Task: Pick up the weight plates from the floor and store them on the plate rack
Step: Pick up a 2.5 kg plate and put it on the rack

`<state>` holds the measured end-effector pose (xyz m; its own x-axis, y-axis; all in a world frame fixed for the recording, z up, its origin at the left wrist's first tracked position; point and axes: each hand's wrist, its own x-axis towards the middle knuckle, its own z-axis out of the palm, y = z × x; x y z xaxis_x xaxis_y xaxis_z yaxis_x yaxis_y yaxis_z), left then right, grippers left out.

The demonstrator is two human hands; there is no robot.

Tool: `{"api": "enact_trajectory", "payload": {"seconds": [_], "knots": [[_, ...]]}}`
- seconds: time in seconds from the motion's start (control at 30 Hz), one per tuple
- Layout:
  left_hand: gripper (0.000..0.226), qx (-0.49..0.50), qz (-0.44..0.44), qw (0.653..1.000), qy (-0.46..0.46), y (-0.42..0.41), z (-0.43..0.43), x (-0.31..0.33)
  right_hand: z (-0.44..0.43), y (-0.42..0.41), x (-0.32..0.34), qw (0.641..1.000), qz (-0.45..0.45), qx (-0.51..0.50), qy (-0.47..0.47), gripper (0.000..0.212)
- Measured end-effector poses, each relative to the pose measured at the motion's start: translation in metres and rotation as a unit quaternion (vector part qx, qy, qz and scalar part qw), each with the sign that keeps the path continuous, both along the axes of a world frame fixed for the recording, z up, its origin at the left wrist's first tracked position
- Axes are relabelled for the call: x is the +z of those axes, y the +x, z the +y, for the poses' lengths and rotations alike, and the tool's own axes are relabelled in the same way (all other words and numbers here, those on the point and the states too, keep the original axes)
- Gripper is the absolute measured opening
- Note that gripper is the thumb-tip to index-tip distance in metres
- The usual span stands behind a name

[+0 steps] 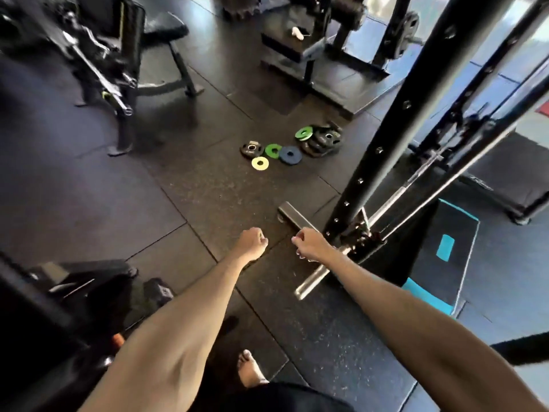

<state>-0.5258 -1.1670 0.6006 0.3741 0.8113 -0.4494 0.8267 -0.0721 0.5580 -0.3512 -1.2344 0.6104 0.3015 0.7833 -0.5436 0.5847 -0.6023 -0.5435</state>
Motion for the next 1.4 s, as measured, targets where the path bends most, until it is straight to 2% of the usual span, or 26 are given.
{"api": "enact_trajectory", "payload": {"seconds": [0.1,0.33,0.53,0.67,0.87,1.03,1.13,1.23,1.4], "knots": [[0.023,0.002,0.028,0.999,-0.017,-0.031,0.034,-0.017,0.036,-0.023,-0.014,0.997,-0.023,0.064,-0.028,0.030],[0.024,0.032,0.035,0.997,-0.060,-0.054,0.122,-0.052,0.134,-0.039,-0.044,0.991,-0.016,0.117,-0.068,0.027],[0.027,0.028,0.049,0.997,-0.056,-0.030,0.243,-0.053,0.256,-0.019,-0.063,0.990,-0.012,0.125,-0.069,0.030],[0.021,0.007,0.081,0.994,-0.072,-0.006,0.329,-0.043,0.338,0.000,-0.062,0.989,0.011,0.120,-0.083,0.024],[0.022,-0.002,0.068,0.996,-0.064,0.026,0.447,-0.040,0.452,0.022,-0.061,0.987,0.011,0.125,-0.099,0.029],[0.018,-0.024,0.096,0.992,-0.072,0.041,0.544,-0.067,0.546,0.043,-0.078,0.983,0.021,0.138,-0.119,0.026],[0.021,-0.029,0.090,0.991,-0.099,0.052,0.609,-0.083,0.607,0.056,-0.086,0.984,0.032,0.119,-0.128,0.020],[0.020,-0.030,0.081,0.988,-0.125,0.063,0.668,-0.096,0.663,0.068,-0.088,0.989,0.038,0.055,-0.131,0.020],[0.023,-0.061,0.094,0.981,-0.157,0.086,0.762,-0.116,0.743,0.085,-0.099,0.986,0.061,0.014,-0.157,0.029]]}}
